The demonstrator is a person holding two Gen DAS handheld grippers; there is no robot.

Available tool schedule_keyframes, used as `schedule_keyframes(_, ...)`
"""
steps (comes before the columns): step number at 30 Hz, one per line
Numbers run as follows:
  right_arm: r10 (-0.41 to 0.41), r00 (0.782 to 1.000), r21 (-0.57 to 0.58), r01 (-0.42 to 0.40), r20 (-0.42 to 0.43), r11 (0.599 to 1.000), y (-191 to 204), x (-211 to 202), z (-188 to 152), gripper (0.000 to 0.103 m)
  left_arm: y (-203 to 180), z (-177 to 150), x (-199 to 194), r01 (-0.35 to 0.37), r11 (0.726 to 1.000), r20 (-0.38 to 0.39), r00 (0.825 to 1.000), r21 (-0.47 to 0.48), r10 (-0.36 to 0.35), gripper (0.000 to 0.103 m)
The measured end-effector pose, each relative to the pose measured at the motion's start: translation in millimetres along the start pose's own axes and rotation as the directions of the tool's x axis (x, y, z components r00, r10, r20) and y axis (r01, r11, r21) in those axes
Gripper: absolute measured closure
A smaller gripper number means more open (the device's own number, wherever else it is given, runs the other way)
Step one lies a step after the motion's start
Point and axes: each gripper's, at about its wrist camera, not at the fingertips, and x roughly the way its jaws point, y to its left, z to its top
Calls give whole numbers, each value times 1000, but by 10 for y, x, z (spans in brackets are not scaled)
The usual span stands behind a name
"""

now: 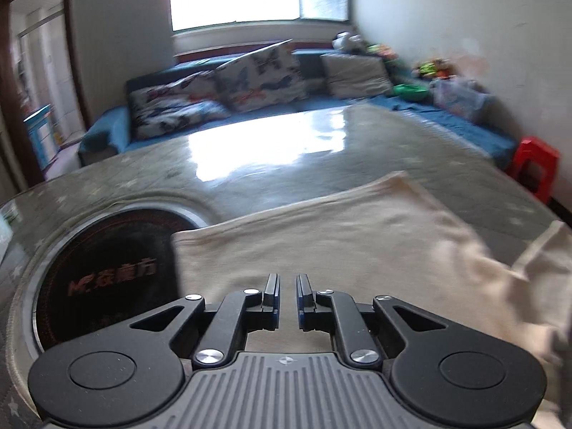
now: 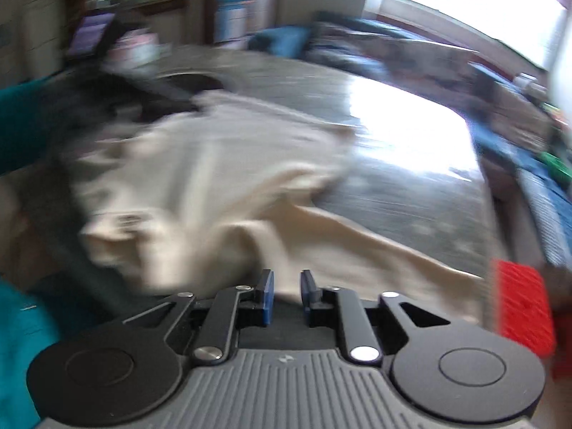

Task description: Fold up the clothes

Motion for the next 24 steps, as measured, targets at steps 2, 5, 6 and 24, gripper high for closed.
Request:
schedule_keyframes(2,-39,999,63,39,-2,997,-189,46,-73,75,-148,-72,-116,51,998,7,999,28,-51,91)
schedule_keyframes(5,-97,995,157,98,-11,983,-472,116,-183,70,-341,-196,-263,117,991,10,993,63,-118,91)
schedule_keyframes(6,-116,993,188,117,-15,975,-567,139,-220,69,-387,-234,-300,138,988,9,990,66,-138,91)
schedule_keyframes(24,-439,898,256,427,-14,867,-1245,234,-267,94,-794,-628,-466,290,950,-36,957,117,-288,91)
